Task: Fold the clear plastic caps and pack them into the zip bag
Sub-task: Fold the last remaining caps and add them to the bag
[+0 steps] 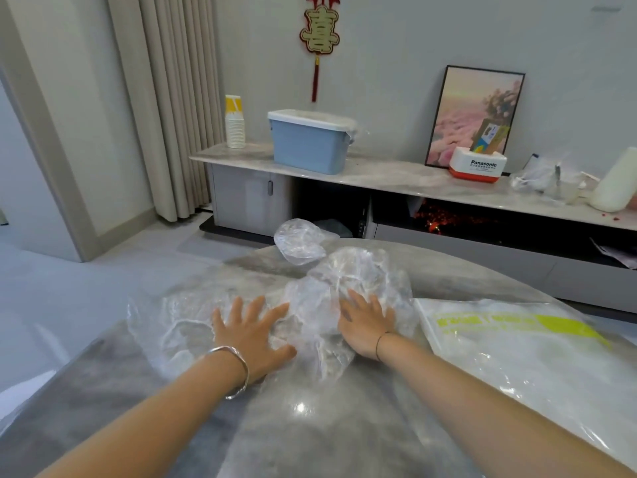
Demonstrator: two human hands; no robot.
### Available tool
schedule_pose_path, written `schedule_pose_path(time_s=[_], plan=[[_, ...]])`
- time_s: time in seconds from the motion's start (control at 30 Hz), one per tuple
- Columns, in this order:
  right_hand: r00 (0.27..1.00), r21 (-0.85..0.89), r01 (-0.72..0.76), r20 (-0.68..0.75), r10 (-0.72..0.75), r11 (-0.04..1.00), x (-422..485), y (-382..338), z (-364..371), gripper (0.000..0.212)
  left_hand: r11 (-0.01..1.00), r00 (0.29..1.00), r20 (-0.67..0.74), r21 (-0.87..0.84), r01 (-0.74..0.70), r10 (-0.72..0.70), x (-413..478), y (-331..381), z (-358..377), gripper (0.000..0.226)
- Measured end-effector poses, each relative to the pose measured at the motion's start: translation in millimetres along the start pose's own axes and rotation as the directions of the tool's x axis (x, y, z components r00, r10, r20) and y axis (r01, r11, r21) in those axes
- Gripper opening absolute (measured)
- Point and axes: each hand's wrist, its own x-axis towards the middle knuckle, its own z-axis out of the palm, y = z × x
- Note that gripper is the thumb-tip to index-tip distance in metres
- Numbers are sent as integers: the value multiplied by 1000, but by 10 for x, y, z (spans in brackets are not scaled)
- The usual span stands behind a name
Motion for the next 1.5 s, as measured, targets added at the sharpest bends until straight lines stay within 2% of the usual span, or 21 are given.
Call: schedule_pose_path(time_s=[0.13,0.23,0.3,0.33,0.43,0.5,0.6,0.63,0.7,0.77,0.8,0.87,0.93,1.0,1.07,1.13,1.2,1.27,1.37,1.43,1.5], plan=[[974,73,115,188,-127,991,-603,-198,103,49,993,983,138,-12,-122,122,-432,-16,-101,81],[913,223,210,305,-273,952,-1011,-249,-153,37,915,960,148,-366,-169,237,-651,-121,-415,86],[903,190,257,302,-306,947,-1169,-270,-495,31,826,958,78,-529,-195,276,-724,-195,-698,65],[917,179,276,244,-315,944,-1197,-274,-664,31,805,964,6,-551,-220,267,-735,-232,-840,52],[962,274,272,-69,-264,922,-1043,-307,-1009,30,814,958,-217,-512,-276,188,-654,-324,-1130,33],[960,295,248,-205,-192,923,-775,-331,-1045,30,857,955,-255,-449,-254,149,-547,-379,-1133,36],[958,132,251,-174,-227,959,-276,-406,-896,40,984,997,-77,-173,-37,24,-391,-492,-839,48],[960,95,249,-153,-233,964,-141,-440,-833,43,995,1000,5,-97,24,-24,-369,-520,-698,56],[965,23,227,-141,-222,974,141,-489,-694,44,994,992,91,-59,89,-83,-326,-567,-396,79],[976,-39,180,-116,-183,983,366,-520,-611,44,993,990,89,-28,113,-110,-268,-591,-163,97],[982,-49,157,-96,-161,986,477,-531,-568,44,993,990,85,-31,113,-110,-196,-606,-54,97],[991,-76,120,-47,-123,990,575,-523,-551,45,991,989,99,-63,114,-108,-182,-530,-37,72],[995,-151,92,-34,-98,984,689,-487,-504,47,991,992,85,-89,100,-92,-102,-498,26,113],[994,-206,79,-54,-92,975,723,-434,-469,50,997,994,76,-25,76,-74,-70,-531,59,129],[985,-152,115,-108,-132,982,627,-398,-443,51,995,993,87,-43,87,-83,-76,-543,107,131],[964,35,183,-203,-172,982,382,-380,-453,50,997,991,122,-40,68,-63,-148,-480,70,135],[948,319,258,-266,-175,912,-18,-364,-458,48,997,988,147,-51,51,-43,-233,-400,53,136],[946,559,302,-275,-171,772,-538,-303,-441,45,994,977,213,-98,38,-17,-412,-276,17,116],[954,734,285,-279,-108,617,-1424,-153,-490,41,997,964,264,-74,19,1,-837,-37,5,64],[965,836,252,-256,-61,487,-1924,-53,-507,37,994,960,277,-105,-6,35,-1142,132,32,59],[974,926,218,-228,-4,307,-2438,5,-537,32,961,967,249,-274,19,52,-1454,269,-1,56]])
